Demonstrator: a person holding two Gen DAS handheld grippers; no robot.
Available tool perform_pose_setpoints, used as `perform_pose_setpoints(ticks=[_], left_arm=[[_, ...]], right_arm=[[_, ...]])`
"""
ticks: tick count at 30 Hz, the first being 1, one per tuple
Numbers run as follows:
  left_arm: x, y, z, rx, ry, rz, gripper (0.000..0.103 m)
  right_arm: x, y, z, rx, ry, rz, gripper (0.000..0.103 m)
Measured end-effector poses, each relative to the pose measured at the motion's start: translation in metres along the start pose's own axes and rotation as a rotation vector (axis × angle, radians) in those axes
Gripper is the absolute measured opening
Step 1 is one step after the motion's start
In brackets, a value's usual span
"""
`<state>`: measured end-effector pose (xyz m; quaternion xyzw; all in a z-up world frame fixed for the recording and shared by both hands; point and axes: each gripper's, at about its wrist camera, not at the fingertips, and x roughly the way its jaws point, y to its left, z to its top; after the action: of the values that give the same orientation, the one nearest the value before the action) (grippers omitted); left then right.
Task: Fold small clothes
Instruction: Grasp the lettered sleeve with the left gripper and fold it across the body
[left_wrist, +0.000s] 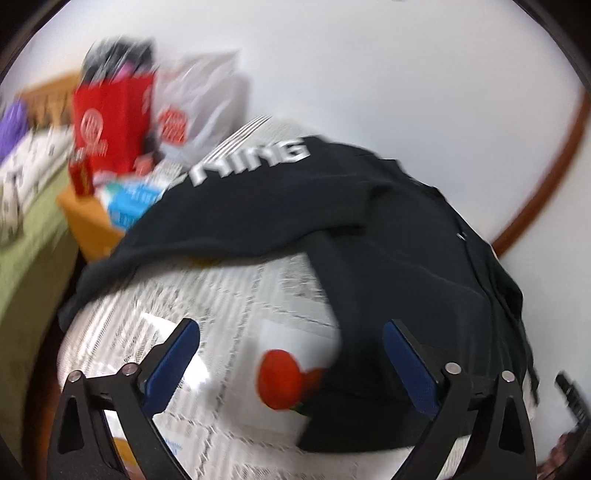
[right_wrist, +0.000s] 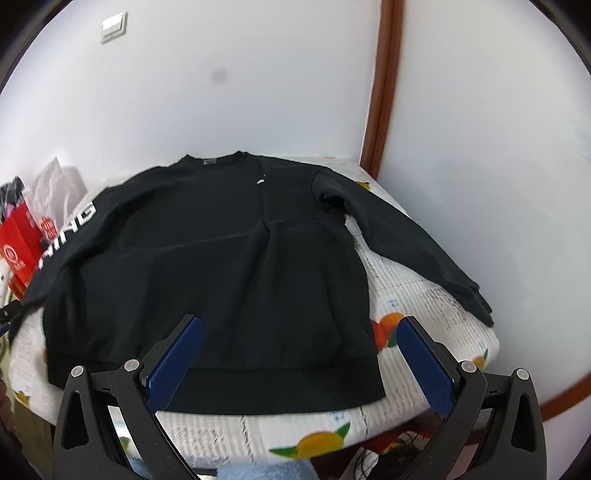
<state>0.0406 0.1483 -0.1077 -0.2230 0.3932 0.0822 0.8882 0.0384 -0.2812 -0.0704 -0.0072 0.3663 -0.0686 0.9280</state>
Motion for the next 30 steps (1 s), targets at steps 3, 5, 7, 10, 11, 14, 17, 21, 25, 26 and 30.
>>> perform_pose_setpoints(ticks=[3, 5, 7, 10, 11, 14, 17, 21, 25, 26, 30], left_arm=[[0.022, 0.024, 0.005, -0.063, 0.004, 0.003, 0.093], [0.036, 0.036, 0.008, -0.084, 0.003, 0.000, 0.092], [0.049, 0.045, 0.013, -0.103, 0.000, -0.013, 0.089], [0.059, 0.051, 0.021, -0.126, -0.038, -0.021, 0.089], [0.061, 0.052, 0.024, -0.127, -0.050, -0.018, 0.089], [0.070, 0.057, 0.036, -0.164, -0.076, -0.018, 0.087], [0.079, 0.060, 0.046, -0.204, -0.097, 0.011, 0.078], [0.090, 0.058, 0.056, -0.202, -0.079, 0.104, 0.020], [0.081, 0.047, 0.072, -0.157, -0.089, 0.134, 0.008], [0.075, 0.043, 0.077, -0.149, -0.106, 0.130, 0.008], [0.050, 0.011, 0.102, -0.083, -0.177, 0.119, 0.007]], right_arm=[[0.024, 0.002, 0.001, 0.010, 0.015, 0.028, 0.103], [0.043, 0.002, 0.003, 0.033, 0.046, 0.052, 0.103], [0.059, 0.004, 0.006, 0.039, 0.063, 0.067, 0.103], [0.075, 0.007, 0.011, 0.048, 0.066, 0.103, 0.103], [0.081, 0.008, 0.012, 0.056, 0.070, 0.112, 0.103], [0.097, 0.014, 0.018, 0.066, 0.092, 0.115, 0.102], [0.107, 0.023, 0.021, 0.059, 0.099, 0.119, 0.102], [0.119, 0.032, 0.025, 0.031, 0.110, 0.115, 0.098], [0.124, 0.028, 0.030, 0.025, 0.110, 0.123, 0.090], [0.124, 0.025, 0.032, 0.026, 0.107, 0.129, 0.090], [0.125, 0.013, 0.039, 0.015, 0.084, 0.148, 0.089]])
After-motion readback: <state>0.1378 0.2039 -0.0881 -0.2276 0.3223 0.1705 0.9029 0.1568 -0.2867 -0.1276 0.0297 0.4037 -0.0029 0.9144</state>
